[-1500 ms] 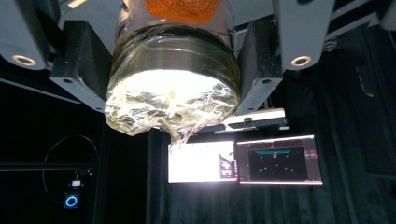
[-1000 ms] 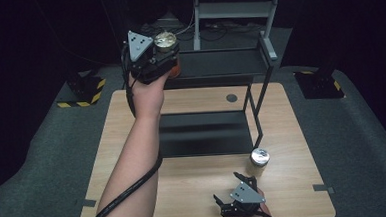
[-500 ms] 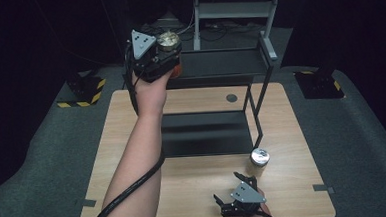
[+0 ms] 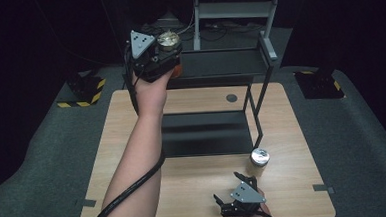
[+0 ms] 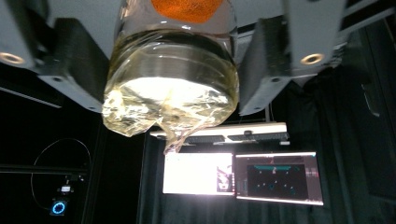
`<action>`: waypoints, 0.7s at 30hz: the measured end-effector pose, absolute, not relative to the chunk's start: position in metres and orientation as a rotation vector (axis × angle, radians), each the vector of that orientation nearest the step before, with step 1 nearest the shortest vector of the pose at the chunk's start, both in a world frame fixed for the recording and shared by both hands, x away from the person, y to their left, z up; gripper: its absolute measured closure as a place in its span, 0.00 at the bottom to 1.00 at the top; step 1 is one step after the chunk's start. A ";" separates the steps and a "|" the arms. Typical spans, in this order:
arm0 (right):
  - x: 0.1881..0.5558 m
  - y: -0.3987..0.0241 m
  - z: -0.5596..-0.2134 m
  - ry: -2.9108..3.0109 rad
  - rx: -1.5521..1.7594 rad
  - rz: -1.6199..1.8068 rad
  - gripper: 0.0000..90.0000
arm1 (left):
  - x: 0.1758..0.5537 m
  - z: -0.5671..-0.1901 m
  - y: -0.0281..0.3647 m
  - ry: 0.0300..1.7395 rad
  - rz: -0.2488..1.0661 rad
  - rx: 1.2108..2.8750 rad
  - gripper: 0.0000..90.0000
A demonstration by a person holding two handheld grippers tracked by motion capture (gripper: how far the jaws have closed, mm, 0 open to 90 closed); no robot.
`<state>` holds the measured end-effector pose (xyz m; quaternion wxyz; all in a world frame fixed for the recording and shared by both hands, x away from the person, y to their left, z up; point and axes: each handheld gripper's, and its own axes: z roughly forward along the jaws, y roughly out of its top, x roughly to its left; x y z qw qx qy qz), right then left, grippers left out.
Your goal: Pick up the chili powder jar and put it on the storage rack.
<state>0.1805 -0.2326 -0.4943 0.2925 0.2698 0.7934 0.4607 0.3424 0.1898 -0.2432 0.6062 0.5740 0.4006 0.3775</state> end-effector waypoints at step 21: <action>0.179 -0.231 -0.494 2.112 0.711 1.219 0.00 | 0.299 -0.238 0.190 0.953 0.905 1.354 0.00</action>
